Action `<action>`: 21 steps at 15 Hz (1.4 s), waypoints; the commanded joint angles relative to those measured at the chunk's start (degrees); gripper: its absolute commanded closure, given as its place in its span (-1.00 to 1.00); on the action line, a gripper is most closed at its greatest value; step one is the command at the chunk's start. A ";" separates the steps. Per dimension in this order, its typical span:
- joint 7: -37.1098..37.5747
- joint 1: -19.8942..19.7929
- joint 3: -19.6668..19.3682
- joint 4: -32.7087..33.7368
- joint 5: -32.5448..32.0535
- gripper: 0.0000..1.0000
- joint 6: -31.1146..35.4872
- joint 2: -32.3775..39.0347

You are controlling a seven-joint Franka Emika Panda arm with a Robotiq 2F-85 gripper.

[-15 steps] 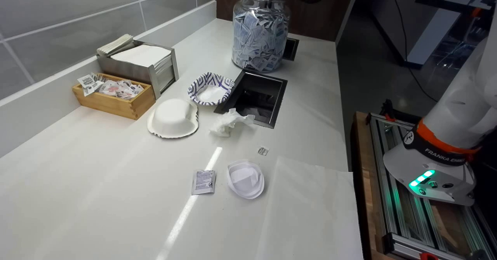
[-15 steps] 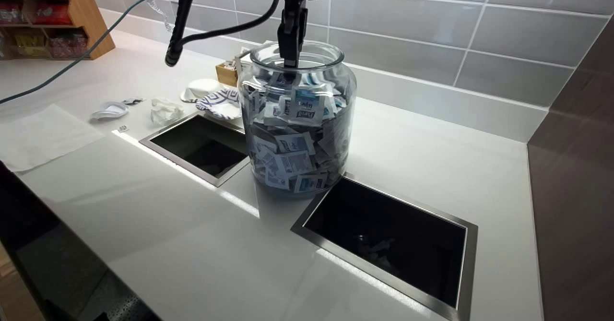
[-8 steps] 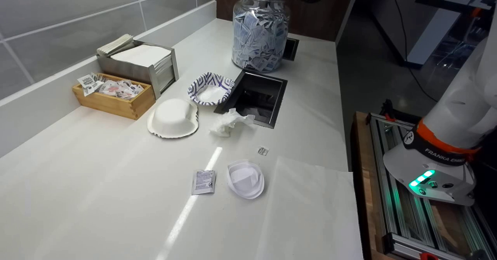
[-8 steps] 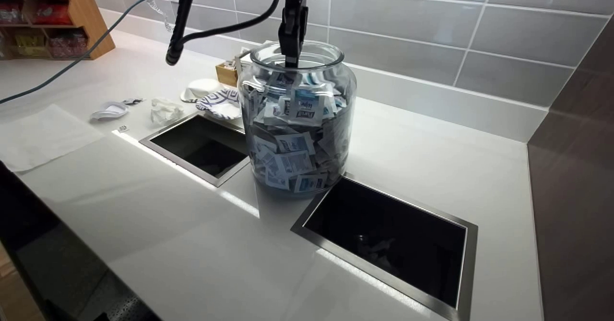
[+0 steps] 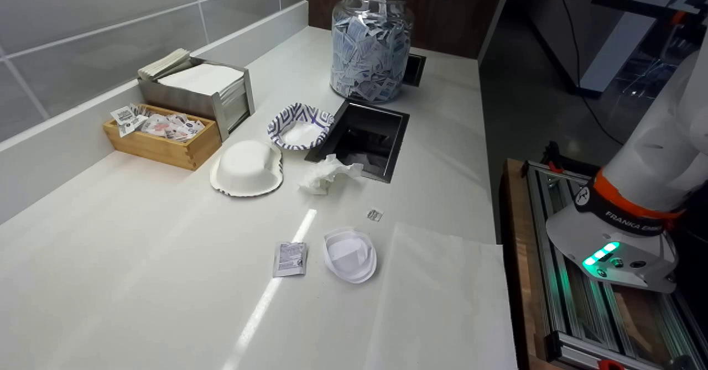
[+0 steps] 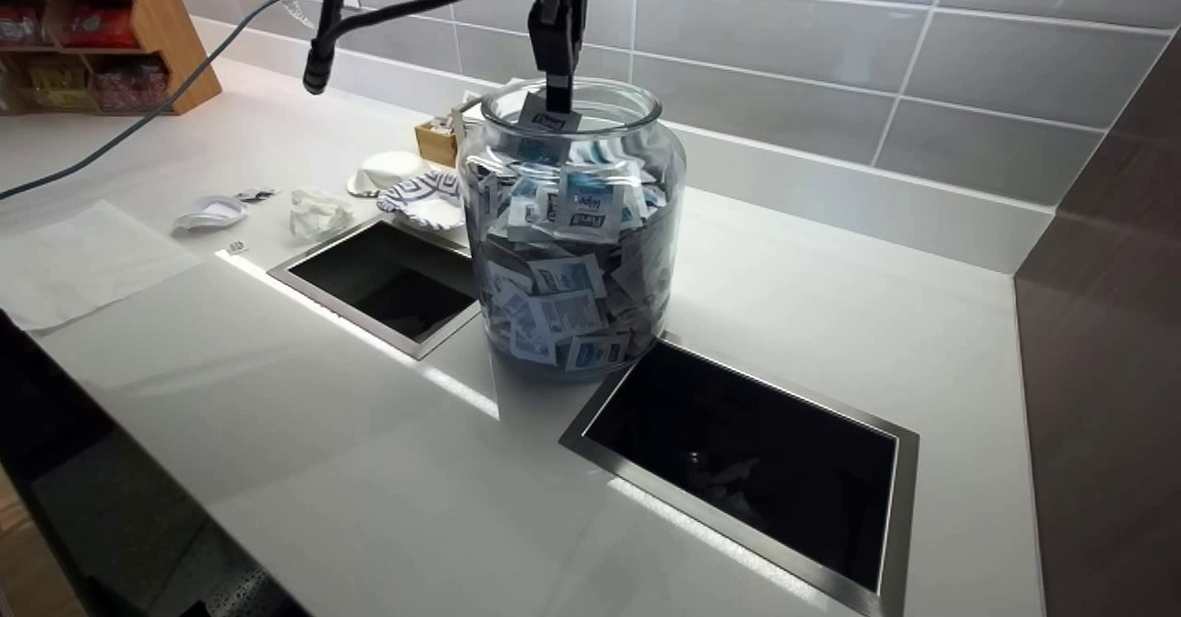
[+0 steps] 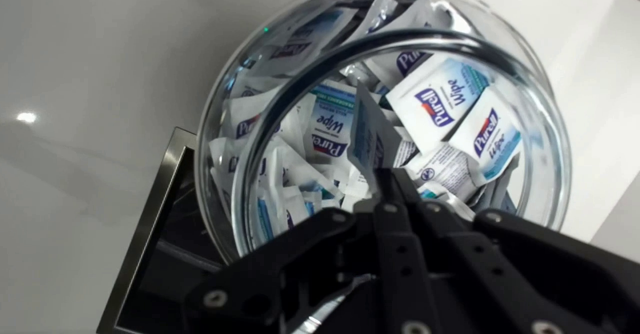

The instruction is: Pick up one white sachet from the jar and put it on the counter

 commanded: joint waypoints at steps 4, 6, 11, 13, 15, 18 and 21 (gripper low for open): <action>2.36 0.81 -0.94 -7.86 0.38 0.99 4.50 -7.57; 3.03 1.01 -1.00 -9.91 -0.17 0.99 6.70 -9.72; 5.64 1.52 -0.67 -15.15 -1.88 0.99 10.98 -15.70; 8.03 1.63 -0.48 -16.85 -2.94 0.98 11.13 -18.05; 10.46 1.59 -0.17 -18.34 -4.00 0.98 10.89 -20.27; 15.52 1.17 0.36 -20.42 -6.52 0.99 9.72 -23.27; 21.24 0.52 0.73 -22.38 -9.23 0.99 8.48 -25.41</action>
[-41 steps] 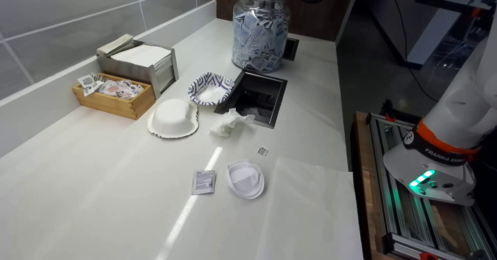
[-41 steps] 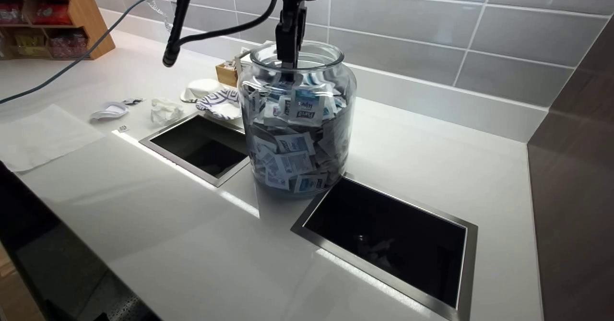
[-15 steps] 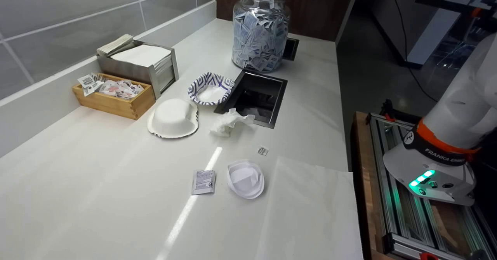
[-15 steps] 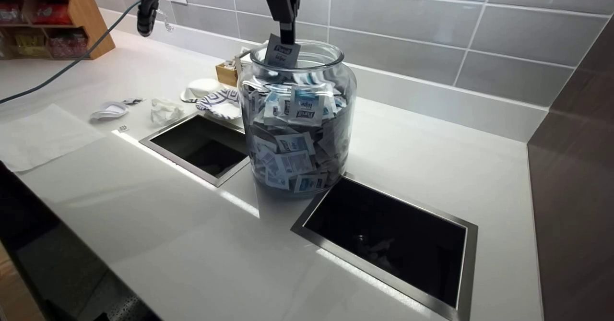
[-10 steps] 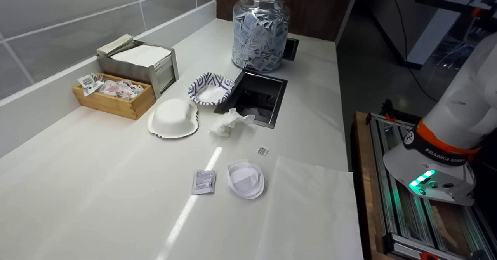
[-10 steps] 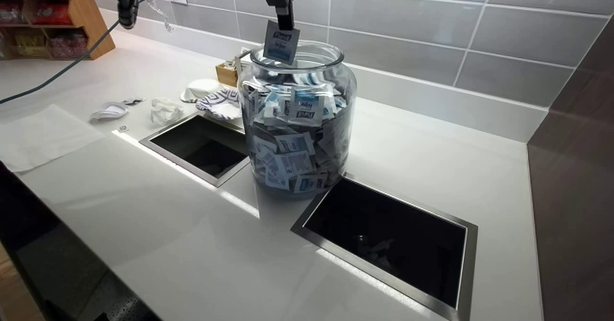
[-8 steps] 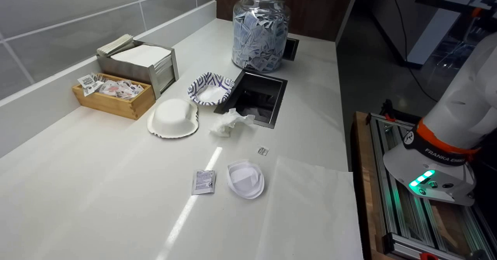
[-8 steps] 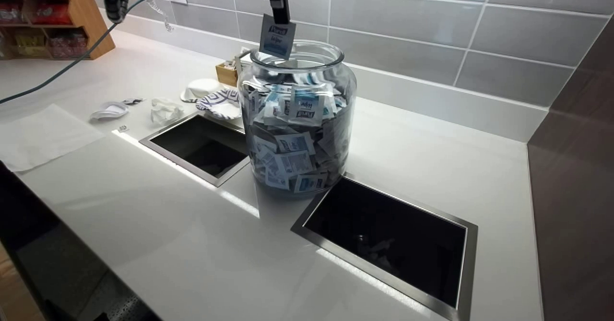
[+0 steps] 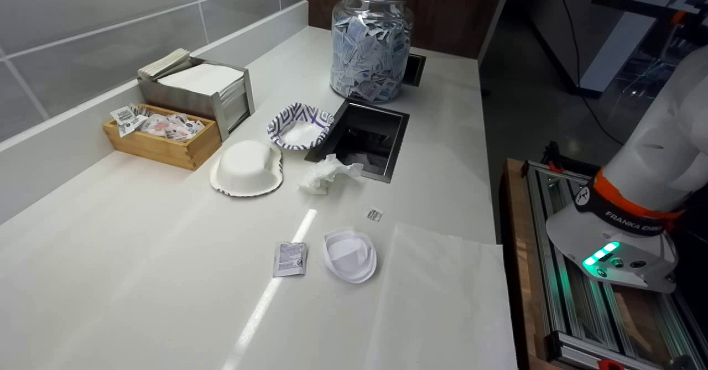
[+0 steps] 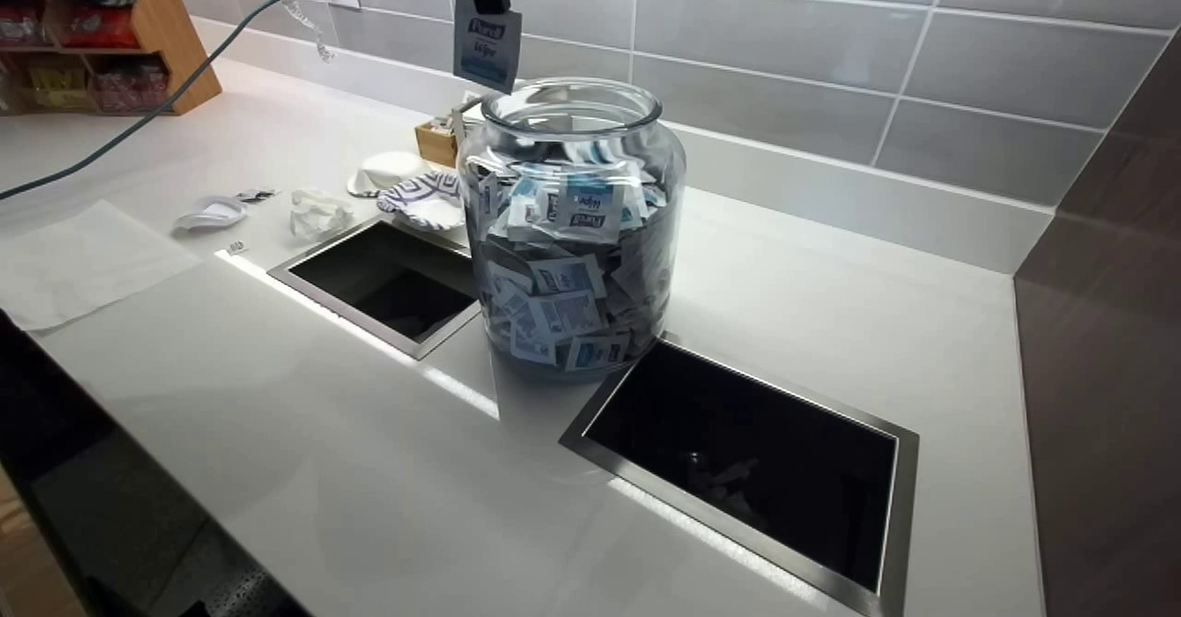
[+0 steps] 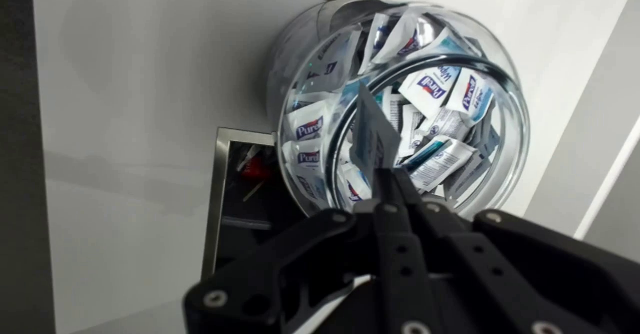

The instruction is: Pick up one white sachet from the jar and put it on the counter

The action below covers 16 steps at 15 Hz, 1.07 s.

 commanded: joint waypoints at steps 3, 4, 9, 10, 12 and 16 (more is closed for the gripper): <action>11.14 -1.21 0.24 -5.66 -3.52 1.00 -2.89 -4.37; 12.67 -1.48 0.16 -6.24 -3.71 1.00 -3.48 -4.48; 19.72 -2.99 -0.68 -9.46 -4.00 1.00 -4.66 -4.03; 20.62 -3.25 -0.90 -10.28 -3.83 1.00 -4.61 -3.87; 18.56 -2.81 -1.06 -8.61 -2.96 0.98 -4.09 -2.76; 19.60 -3.13 -1.20 -9.98 -2.97 0.98 -4.07 -2.76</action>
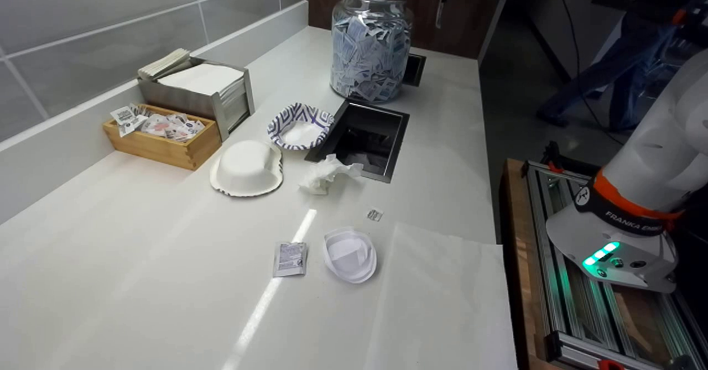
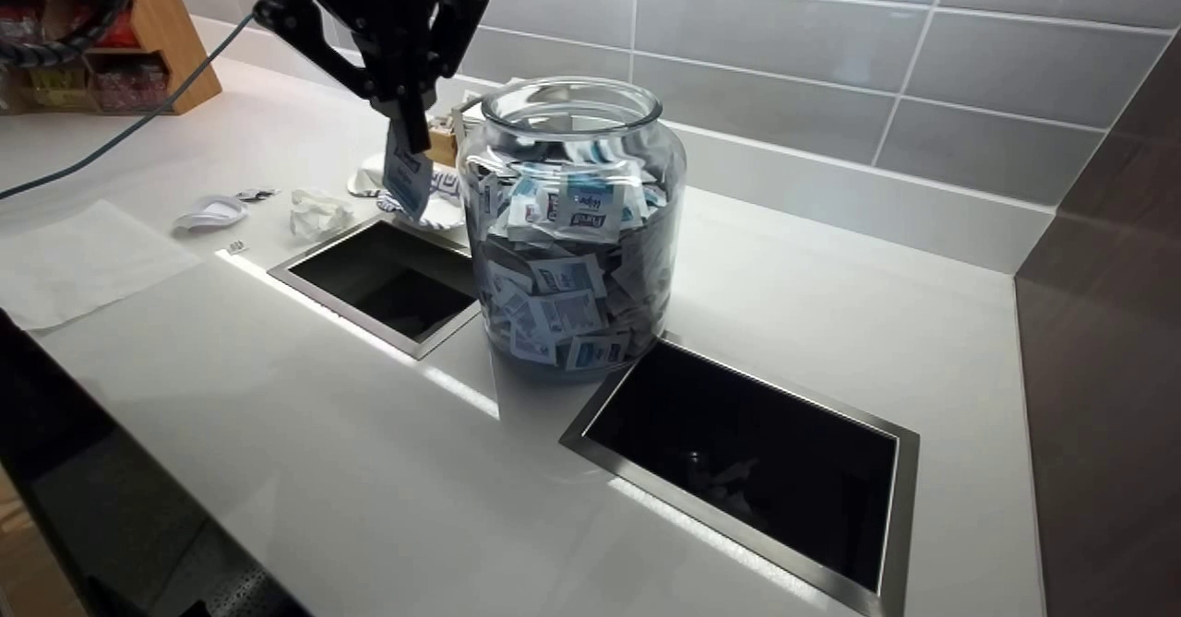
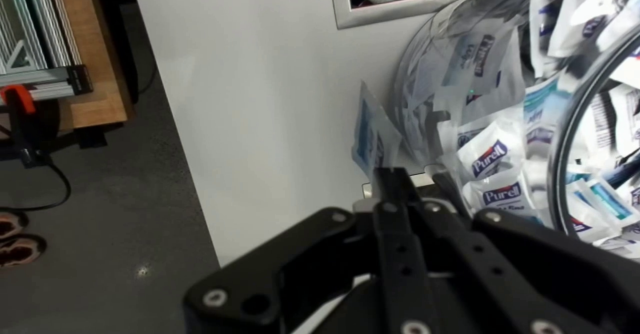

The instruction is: Pick up one white sachet from the jar and put it on the counter

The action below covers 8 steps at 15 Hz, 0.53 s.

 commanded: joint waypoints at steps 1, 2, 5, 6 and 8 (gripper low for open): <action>0.07 0.20 -0.21 0.18 -0.01 0.98 -0.14 0.06; 0.85 0.04 -0.46 0.99 0.69 1.00 -1.21 1.04; 3.15 -0.48 -1.22 0.18 1.07 1.00 -1.83 3.23; 3.97 -0.57 -1.49 -0.43 1.08 1.00 -1.81 3.53; 5.30 -0.74 -2.10 -1.45 1.38 1.00 -1.41 4.40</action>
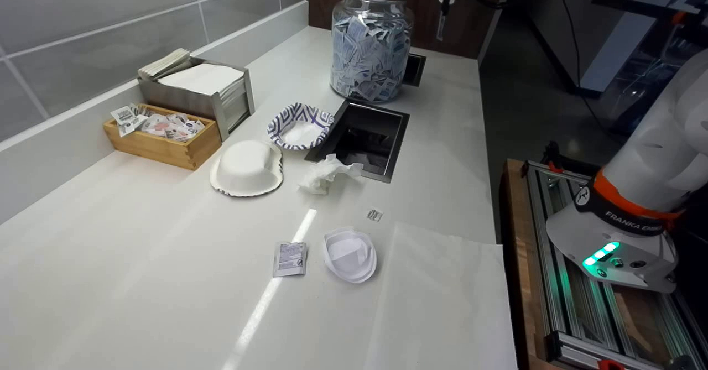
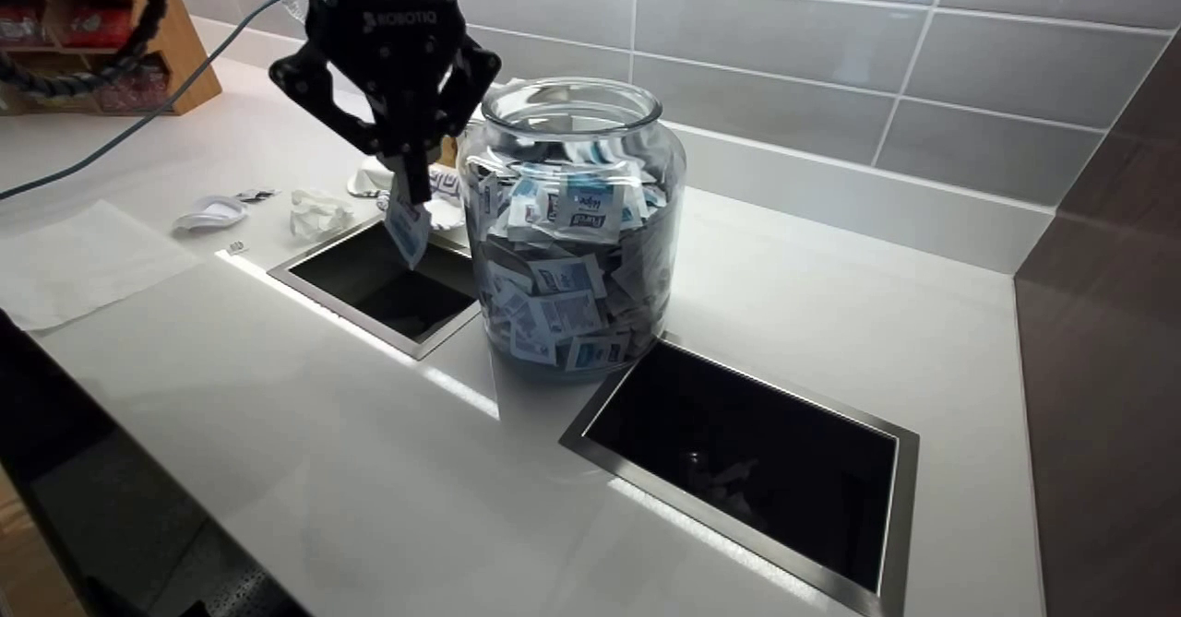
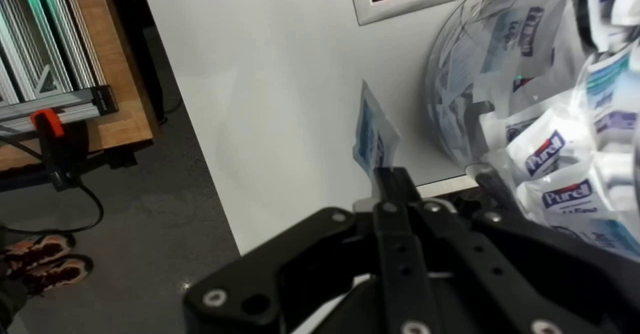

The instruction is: Pick up one white sachet from the jar and put it on the counter

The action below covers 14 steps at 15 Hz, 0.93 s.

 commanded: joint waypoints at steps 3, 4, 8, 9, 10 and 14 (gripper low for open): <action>3.05 -0.62 -1.76 -3.28 1.16 1.00 1.15 2.39; 3.00 -0.61 -1.96 -4.07 1.11 1.00 1.56 2.56; 1.14 -0.47 -2.43 -8.13 0.78 1.00 6.55 2.76; 0.34 -0.49 -2.51 -9.01 0.88 1.00 8.34 2.98; -0.15 -0.53 -2.57 -9.85 0.63 1.00 10.44 3.25; -2.93 -0.47 -2.67 -12.27 0.14 1.00 16.34 4.36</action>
